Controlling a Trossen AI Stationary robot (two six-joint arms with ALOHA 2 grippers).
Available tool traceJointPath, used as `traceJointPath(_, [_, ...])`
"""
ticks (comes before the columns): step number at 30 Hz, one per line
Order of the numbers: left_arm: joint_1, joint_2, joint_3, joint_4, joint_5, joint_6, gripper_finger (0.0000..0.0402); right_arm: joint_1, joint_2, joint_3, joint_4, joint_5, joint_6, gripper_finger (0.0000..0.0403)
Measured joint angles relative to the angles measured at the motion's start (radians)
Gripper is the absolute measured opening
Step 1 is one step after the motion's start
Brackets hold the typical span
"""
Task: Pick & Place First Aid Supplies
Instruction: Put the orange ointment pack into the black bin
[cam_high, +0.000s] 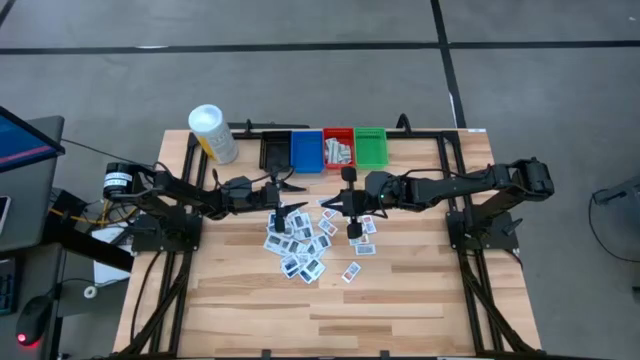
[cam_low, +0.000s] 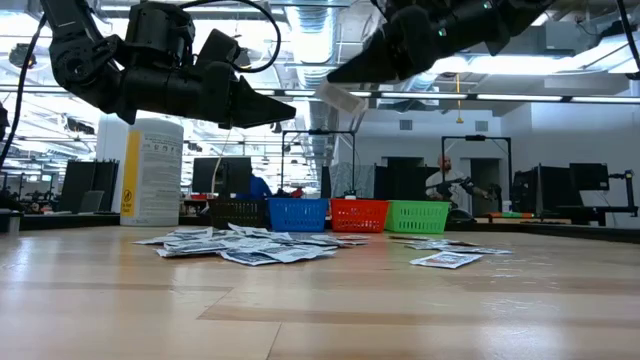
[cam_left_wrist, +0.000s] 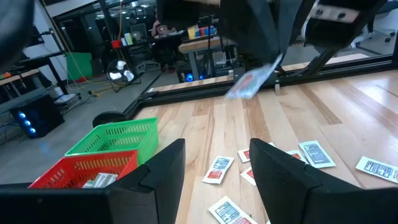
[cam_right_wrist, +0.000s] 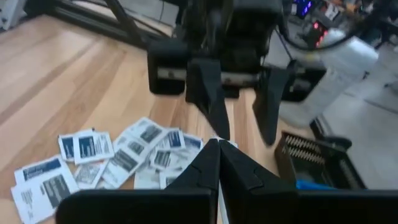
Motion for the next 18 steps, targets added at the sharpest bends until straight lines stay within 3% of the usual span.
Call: traceJointPath(18, [0.024, 0.000, 0.112, 0.000, 0.096, 0.000, 0.0175, -0.002, 0.000, 0.073, 0.007, -0.043, -0.045, 0.0000])
